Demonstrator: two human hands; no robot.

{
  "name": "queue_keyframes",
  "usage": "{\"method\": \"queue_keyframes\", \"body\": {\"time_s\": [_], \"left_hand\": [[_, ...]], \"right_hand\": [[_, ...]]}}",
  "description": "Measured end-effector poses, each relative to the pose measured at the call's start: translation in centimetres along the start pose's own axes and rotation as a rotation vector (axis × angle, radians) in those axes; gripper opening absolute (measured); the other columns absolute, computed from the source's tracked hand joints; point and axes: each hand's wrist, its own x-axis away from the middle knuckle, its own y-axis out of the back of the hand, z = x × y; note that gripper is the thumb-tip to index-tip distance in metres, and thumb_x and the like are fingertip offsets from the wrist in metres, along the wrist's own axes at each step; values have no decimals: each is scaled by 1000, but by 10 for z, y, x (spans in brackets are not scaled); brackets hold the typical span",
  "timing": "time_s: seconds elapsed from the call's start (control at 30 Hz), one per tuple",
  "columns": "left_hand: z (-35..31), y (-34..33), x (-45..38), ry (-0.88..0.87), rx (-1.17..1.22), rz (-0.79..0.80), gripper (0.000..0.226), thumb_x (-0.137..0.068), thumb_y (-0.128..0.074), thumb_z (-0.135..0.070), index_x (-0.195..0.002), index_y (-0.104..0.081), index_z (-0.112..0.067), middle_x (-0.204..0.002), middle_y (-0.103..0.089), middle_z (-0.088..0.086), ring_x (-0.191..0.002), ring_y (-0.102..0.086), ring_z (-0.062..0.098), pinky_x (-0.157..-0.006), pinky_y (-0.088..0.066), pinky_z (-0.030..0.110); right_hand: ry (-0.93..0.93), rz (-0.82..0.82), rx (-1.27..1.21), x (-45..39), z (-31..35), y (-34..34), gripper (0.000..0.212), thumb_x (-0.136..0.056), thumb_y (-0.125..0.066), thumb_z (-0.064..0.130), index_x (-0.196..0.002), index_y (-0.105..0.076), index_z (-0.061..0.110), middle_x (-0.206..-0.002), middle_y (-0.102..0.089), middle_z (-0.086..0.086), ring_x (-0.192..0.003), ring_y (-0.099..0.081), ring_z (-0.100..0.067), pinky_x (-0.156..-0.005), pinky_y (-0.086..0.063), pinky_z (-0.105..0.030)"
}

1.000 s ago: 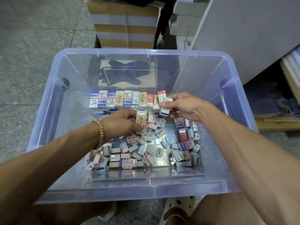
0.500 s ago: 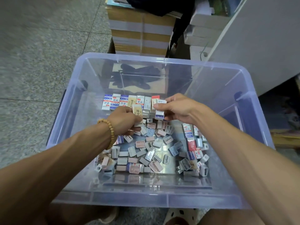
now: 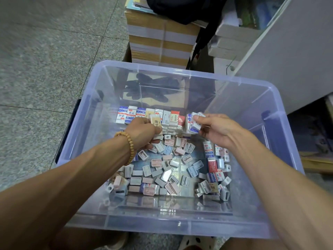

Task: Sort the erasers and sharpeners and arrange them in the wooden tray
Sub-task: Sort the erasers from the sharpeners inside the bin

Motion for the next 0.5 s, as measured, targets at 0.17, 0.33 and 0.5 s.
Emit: {"method": "queue_keyframes", "body": {"time_s": [0.17, 0.33, 0.5], "left_hand": [[0, -1, -2, -12, -2, -9, 16, -94, -60, -8, -109, -59, -1, -103, -67, 15, -68, -67, 15, -44, -48, 21], [-1, -1, -4, -52, -37, -23, 8, -94, -60, -10, -101, -60, -6, -103, -68, 12, -71, -68, 16, -54, -53, 24], [-2, -2, -4, -68, -34, -18, 3, -94, -60, -9, -96, -60, -7, -103, -68, 12, -72, -68, 17, -57, -54, 25]], "right_hand": [[19, -127, -107, -6, -4, -17, 13, -85, -73, 0, -87, -62, 7, -79, -68, -8, -66, -63, -16, -55, -51, -25], [102, -211, 41, -19, -11, -40, 12, -81, -78, -1, -83, -67, 5, -75, -72, -12, -64, -70, -22, -61, -61, -36], [70, -205, 25, -17, -8, -30, 14, -82, -77, 0, -87, -65, 3, -79, -73, -13, -61, -71, -17, -56, -61, -32]]}}
